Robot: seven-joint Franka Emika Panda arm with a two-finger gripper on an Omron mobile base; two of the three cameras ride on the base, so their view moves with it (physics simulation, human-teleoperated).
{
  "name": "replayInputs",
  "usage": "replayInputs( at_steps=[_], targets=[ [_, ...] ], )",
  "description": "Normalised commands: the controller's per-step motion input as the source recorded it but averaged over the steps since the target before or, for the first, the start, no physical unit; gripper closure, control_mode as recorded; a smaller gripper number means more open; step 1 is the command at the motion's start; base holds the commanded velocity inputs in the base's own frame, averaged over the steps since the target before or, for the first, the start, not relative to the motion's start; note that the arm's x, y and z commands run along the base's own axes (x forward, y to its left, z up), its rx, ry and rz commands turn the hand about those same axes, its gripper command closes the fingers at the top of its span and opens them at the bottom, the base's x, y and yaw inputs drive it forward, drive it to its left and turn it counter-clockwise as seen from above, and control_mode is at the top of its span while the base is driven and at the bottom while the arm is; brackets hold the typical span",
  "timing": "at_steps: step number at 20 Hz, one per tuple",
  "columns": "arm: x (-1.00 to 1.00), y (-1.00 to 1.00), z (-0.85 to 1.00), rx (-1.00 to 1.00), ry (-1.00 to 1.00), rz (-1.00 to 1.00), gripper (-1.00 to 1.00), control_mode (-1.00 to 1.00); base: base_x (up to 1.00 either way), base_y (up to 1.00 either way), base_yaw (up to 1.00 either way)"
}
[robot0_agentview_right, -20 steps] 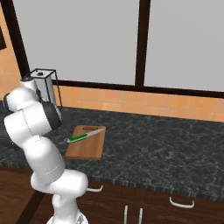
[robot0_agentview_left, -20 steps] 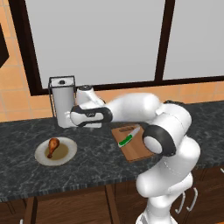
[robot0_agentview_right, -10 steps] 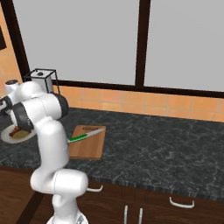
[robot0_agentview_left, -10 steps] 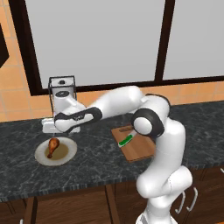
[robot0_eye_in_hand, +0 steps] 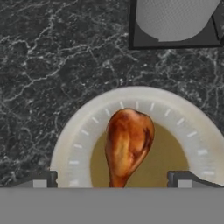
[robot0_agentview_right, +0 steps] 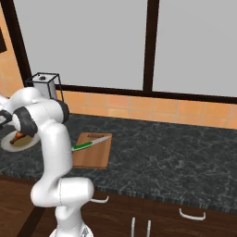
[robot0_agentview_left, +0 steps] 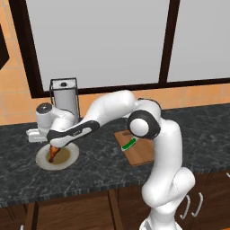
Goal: Pick up the knife from the drawer and place it on the cutting board. Then place the meat from the plate to the cutting board.
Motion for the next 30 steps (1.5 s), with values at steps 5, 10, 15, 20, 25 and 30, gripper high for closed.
replayInputs(
  at_steps=[5, 10, 15, 20, 25, 30],
  targets=[
    [-0.18, -0.21, -0.03, 0.00, -0.10, 0.00, -1.00, -1.00, 0.00, 0.00, 0.00],
    [0.03, -0.20, 0.00, 0.00, 0.05, 0.00, -1.00, -1.00, 0.00, 0.00, 0.00],
    [0.24, -0.14, -0.09, 0.00, 0.04, 0.00, -1.00, -1.00, 0.00, 0.00, 0.00],
    [0.29, -0.02, -0.28, 0.00, 0.04, 0.00, -1.00, -1.00, 0.00, 0.00, 0.00],
    [0.44, 0.01, -0.35, 0.00, 0.08, 0.00, -1.00, -1.00, 0.00, 0.00, 0.00],
    [0.38, 0.10, -0.31, 0.00, 0.08, 0.00, -1.00, -1.00, 0.00, 0.00, 0.00]
  ],
)
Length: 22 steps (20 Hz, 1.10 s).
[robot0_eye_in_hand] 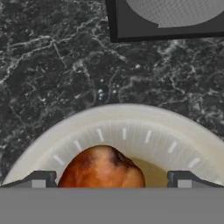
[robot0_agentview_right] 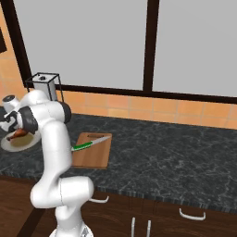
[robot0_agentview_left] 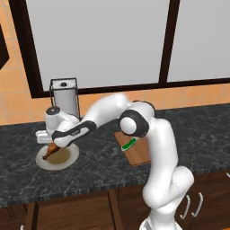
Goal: Pick up the knife from the drawer and place it on the cutting board. Then place the meat from the plate to the cutting board.
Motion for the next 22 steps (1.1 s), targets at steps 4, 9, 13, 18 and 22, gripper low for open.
replayInputs(
  at_steps=[4, 9, 13, 18, 22],
  targets=[
    [0.03, 0.21, -0.07, 0.00, 0.00, 0.00, -1.00, -1.00, 0.00, 0.00, 0.00],
    [-0.25, 0.07, -0.02, 0.00, -0.01, 0.00, -1.00, -1.00, 0.00, 0.00, 0.00],
    [-0.07, 0.00, -0.20, 0.00, 0.00, 0.00, -1.00, -1.00, 0.00, 0.00, 0.00],
    [-0.05, 0.00, -0.35, 0.00, 0.00, 0.00, -1.00, -1.00, 0.00, 0.00, 0.00],
    [-0.36, 0.00, -0.44, 0.00, 0.00, 0.00, 1.00, -1.00, 0.00, 0.00, 0.00]
  ],
)
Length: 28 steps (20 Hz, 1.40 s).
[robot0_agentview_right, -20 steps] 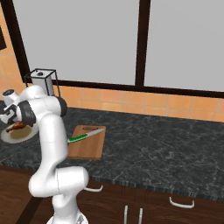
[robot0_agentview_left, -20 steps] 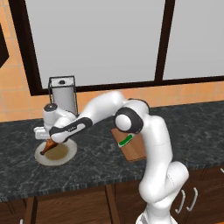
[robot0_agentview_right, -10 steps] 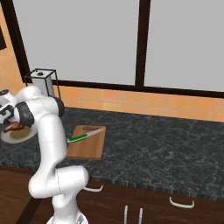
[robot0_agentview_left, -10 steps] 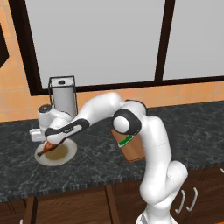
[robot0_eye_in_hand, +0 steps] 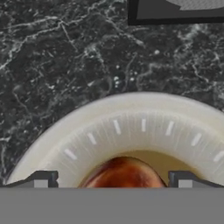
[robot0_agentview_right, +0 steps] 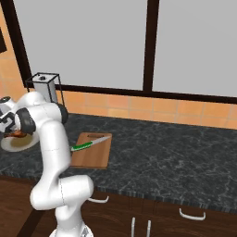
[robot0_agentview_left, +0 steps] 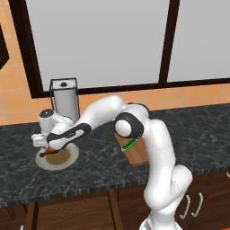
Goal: Pick up the knife from the drawer and place it on the cutting board. Then place the meat from the plate to the cutting board.
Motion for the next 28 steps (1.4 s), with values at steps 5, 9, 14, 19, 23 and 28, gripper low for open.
replayInputs(
  at_steps=[5, 9, 14, 19, 23, 28],
  targets=[
    [-0.62, 0.01, -0.07, 0.01, -0.03, 0.00, 1.00, -1.00, 0.00, 0.00, 0.00],
    [-0.43, -0.22, 0.35, 0.02, -0.14, 0.00, 1.00, -1.00, 0.00, 0.00, 0.00],
    [-0.42, -0.73, 0.67, 0.02, -0.17, -0.06, 1.00, -1.00, 0.00, 0.00, 0.00],
    [-0.49, -0.94, 0.41, 0.03, -0.12, -0.07, 1.00, -1.00, 0.00, 0.00, 0.00],
    [-0.72, -1.00, 0.50, 0.07, -0.09, -0.08, 1.00, -1.00, 0.00, 0.00, 0.00],
    [-0.52, -1.00, 0.59, 0.09, 0.00, -0.12, 1.00, -1.00, 0.00, 0.00, 0.00]
  ],
)
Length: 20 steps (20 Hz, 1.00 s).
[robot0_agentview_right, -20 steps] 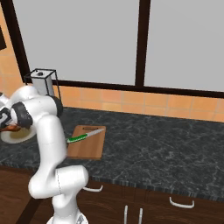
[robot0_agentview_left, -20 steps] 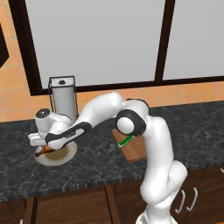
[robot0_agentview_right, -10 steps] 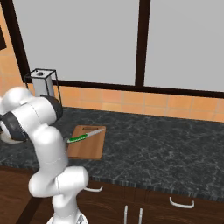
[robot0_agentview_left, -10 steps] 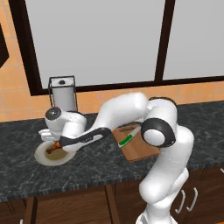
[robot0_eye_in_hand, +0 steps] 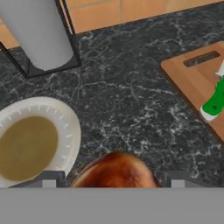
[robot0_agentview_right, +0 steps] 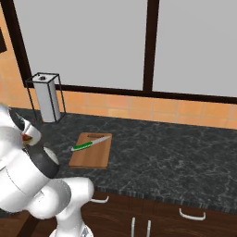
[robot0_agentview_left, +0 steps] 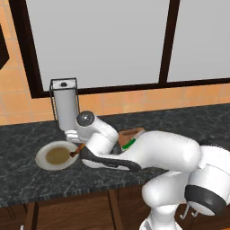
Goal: Pick up the knife from the drawer and place it on the cutting board. Then place the meat from the plate to the cutting board.
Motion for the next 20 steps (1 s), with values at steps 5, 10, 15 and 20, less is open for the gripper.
replayInputs(
  at_steps=[5, 10, 15, 20],
  targets=[
    [-0.35, -1.00, 0.68, 0.08, 0.02, -0.10, 1.00, -1.00, 0.00, 0.00, 0.00],
    [-0.65, -1.00, 0.47, 0.07, 0.00, -0.08, 1.00, -1.00, 0.00, 0.00, 0.00],
    [-0.60, -1.00, 0.26, 0.00, 0.05, -0.01, 1.00, -1.00, 0.00, 0.00, 0.00],
    [-0.19, -1.00, 0.47, 0.00, 0.08, 0.00, 1.00, -1.00, 0.00, 0.00, 0.00]
  ],
)
